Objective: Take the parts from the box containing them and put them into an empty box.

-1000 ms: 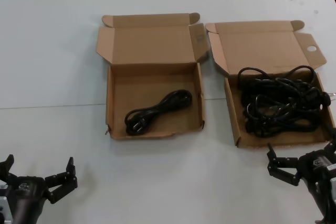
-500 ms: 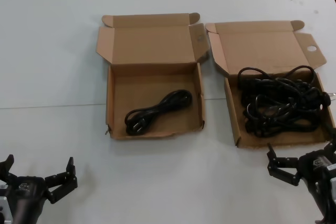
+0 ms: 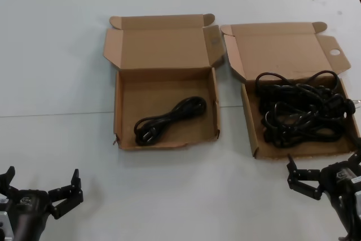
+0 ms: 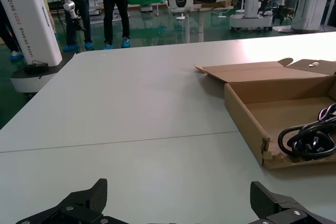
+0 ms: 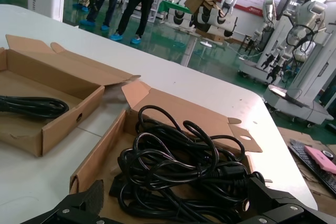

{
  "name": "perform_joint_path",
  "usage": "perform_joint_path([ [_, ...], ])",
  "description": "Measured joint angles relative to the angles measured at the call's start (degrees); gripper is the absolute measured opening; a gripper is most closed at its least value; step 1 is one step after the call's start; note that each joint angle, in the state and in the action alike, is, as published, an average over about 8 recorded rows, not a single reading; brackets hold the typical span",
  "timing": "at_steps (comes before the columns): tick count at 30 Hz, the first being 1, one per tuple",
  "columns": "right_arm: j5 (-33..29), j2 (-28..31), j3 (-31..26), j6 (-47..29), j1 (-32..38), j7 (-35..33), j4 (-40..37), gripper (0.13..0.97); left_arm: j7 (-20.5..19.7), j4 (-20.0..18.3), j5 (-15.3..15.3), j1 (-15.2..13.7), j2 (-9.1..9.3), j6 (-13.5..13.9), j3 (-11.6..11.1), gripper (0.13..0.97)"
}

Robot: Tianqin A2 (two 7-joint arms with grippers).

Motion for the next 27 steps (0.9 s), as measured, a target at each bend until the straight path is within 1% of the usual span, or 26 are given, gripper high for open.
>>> perform_joint_path([
  [27, 0.0, 0.0, 0.0, 0.0, 0.0, 0.0, 0.0, 0.966, 0.0, 0.0, 0.0, 0.0, 0.00, 0.0, 0.0, 0.966],
])
